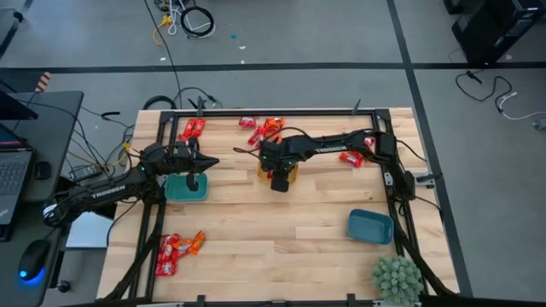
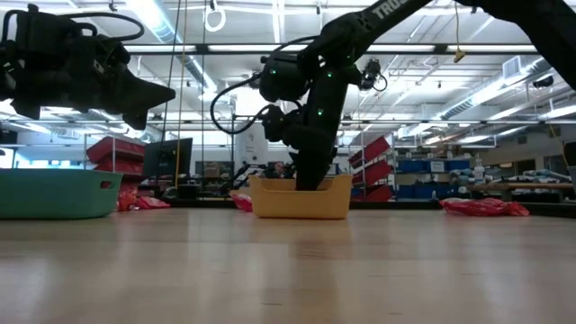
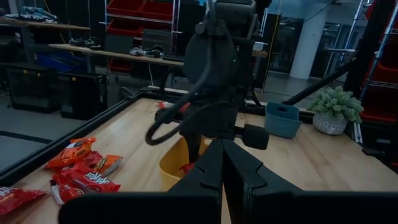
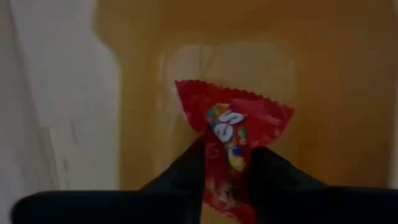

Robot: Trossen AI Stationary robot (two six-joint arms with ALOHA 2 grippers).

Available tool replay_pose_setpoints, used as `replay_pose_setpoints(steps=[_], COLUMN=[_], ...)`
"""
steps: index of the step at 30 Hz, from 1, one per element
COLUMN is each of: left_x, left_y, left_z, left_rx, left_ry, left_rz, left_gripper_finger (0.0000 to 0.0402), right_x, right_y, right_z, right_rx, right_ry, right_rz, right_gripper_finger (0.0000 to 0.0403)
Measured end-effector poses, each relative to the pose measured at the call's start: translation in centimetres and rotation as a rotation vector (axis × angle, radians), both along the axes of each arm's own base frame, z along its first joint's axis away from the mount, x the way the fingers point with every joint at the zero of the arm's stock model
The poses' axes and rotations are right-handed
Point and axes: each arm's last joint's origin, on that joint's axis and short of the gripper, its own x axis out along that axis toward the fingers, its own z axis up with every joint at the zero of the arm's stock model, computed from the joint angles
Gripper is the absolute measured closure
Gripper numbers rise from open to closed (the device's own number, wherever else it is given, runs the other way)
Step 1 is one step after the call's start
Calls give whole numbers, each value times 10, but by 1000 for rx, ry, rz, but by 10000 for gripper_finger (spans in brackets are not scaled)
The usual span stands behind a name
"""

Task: Sort candy
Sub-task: Put the red candy into the yellow bin, then move the orange candy on the table

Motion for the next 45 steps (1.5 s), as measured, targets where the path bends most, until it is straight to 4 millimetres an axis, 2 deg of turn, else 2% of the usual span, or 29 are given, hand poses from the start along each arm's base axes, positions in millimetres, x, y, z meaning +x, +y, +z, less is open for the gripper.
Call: replay_pose_setpoints(steps=[6,13,19,24,28,32,40,45], left_x=[0,0,0,0,0,0,0,0], left_y=[0,0,0,0,0,0,0,0], left_z=[0,0,-1,-1,-1,-1,-1,-1], left_rx=[0,0,-4,-6,-6,-7,-7,-7], left_ry=[0,0,6,6,5,6,6,6], left_rz=[0,11,13,13,3,-10,-14,-14], left_gripper_finger=[394,388,375,373,373,373,373,373], right_x=[1,5,6,-13,-38,-73,-172,-225], right_y=[10,13,15,7,-14,-37,-85,-105], right_z=[3,31,61,76,79,75,59,45], right_rx=[0,-49,-86,-211,-223,-204,-198,-161], right_ry=[8,49,84,196,280,325,291,317], right_rz=[22,10,7,-43,-140,-251,-576,-778], right_gripper_finger=[209,138,117,133,164,209,308,339])
